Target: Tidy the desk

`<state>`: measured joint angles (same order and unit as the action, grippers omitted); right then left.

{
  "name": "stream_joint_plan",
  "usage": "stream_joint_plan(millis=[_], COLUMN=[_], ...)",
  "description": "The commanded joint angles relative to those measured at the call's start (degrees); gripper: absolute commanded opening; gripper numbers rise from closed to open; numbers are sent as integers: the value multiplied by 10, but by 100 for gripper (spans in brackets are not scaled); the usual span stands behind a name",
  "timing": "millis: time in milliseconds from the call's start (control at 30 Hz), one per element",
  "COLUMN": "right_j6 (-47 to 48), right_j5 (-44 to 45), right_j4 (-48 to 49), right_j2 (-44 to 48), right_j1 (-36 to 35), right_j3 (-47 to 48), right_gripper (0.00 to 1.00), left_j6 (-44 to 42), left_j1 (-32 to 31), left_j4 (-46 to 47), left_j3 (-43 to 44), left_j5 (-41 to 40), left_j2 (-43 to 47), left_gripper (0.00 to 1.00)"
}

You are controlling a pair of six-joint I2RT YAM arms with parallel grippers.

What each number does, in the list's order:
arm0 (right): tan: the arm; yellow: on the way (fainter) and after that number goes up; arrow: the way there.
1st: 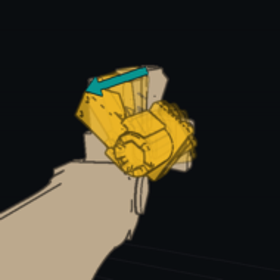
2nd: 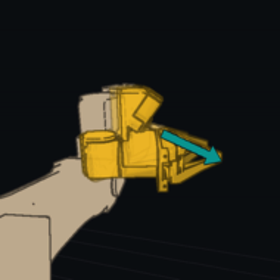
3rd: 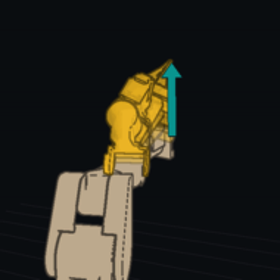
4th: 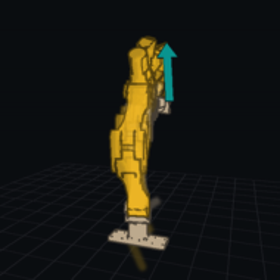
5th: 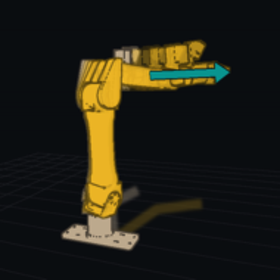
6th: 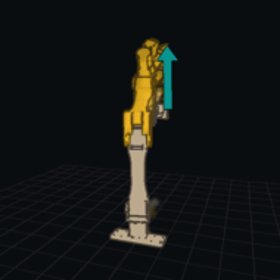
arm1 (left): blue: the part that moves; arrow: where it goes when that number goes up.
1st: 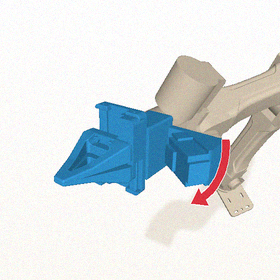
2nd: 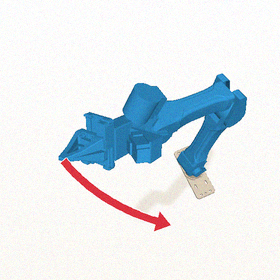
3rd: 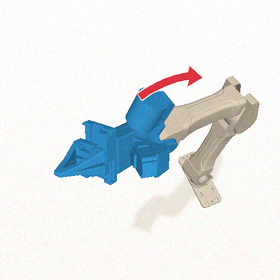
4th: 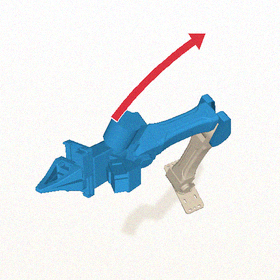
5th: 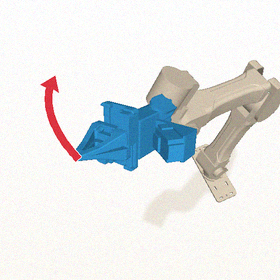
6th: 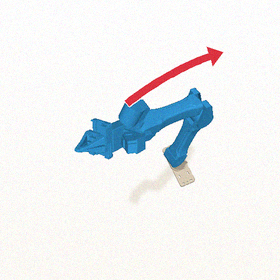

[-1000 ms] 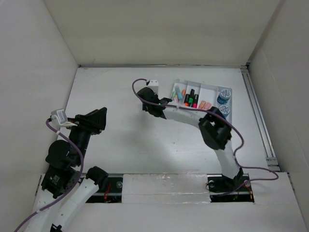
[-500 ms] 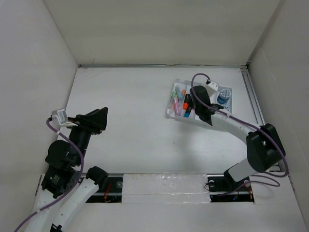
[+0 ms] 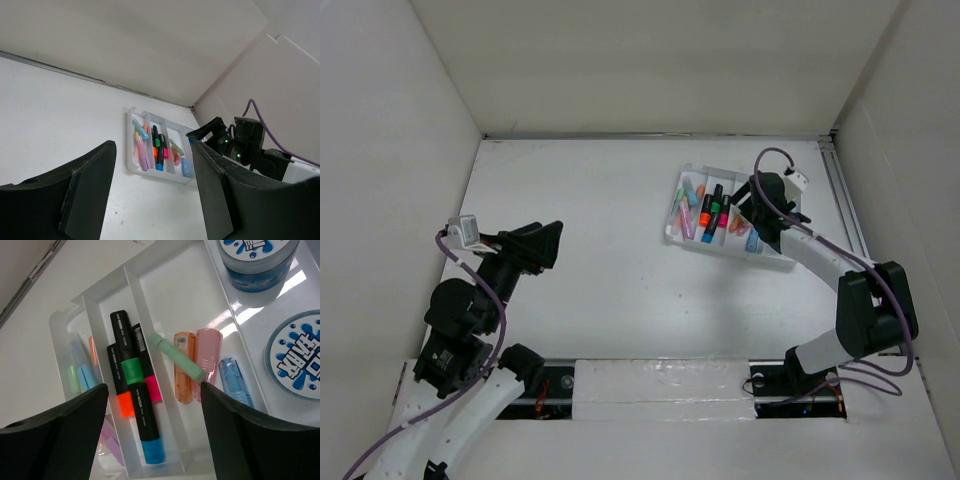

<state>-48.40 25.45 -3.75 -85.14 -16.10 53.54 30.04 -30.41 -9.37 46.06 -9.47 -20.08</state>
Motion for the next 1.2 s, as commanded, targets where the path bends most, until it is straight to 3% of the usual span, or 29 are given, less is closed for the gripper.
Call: stream_joint_plan(millis=[0, 133, 233, 333, 367, 467, 600, 667, 700, 733, 767, 867, 900, 967, 1167], right_j6=[-1, 16, 36, 52, 56, 94, 112, 130, 130, 134, 137, 137, 137, 137, 142], right_j5=[-11, -22, -70, -120, -135, -192, -203, -191, -186, -176, -165, -139, -134, -129, -103], right_j4=[-5, 3, 28, 75, 83, 96, 76, 52, 52, 51, 52, 56, 62, 66, 74], right_j2=[28, 82, 146, 217, 231, 296, 332, 354, 354, 355, 357, 347, 341, 334, 331], right_j1=[1, -31, -86, -166, -188, -314, -387, -443, -443, -460, -467, -473, -473, -473, -478], right_j3=[27, 19, -1, -39, -48, -76, -72, -63, -63, -63, -65, -64, -64, -63, -48], right_gripper=[83, 84, 72, 49, 33, 0, 0, 26, 26, 41, 49, 70, 73, 100, 100], left_j6=[-16, -17, -18, -18, -18, -17, -20, -22, -22, -23, -23, -24, -25, -26, -32], left_j1=[-3, -3, -3, -3, -3, -3, -3, -3, -3, -3, -3, -3, -3, -3, -3], left_j4=[37, 39, 41, 44, 43, 40, 40, 40, 40, 41, 42, 42, 44, 43, 57], left_j3=[-5, -6, -7, -8, -8, -5, -5, -4, -4, -5, -6, -5, -5, -6, -18], left_j5=[33, 42, 46, 49, 51, 51, 54, 54, 54, 56, 58, 61, 60, 63, 82], left_j2=[-10, -15, -17, -16, -15, -15, -10, -9, -9, -9, -10, -10, -9, -9, -10], left_gripper=[58, 62, 64, 65, 65, 65, 64, 64, 64, 64, 64, 64, 63, 63, 64])
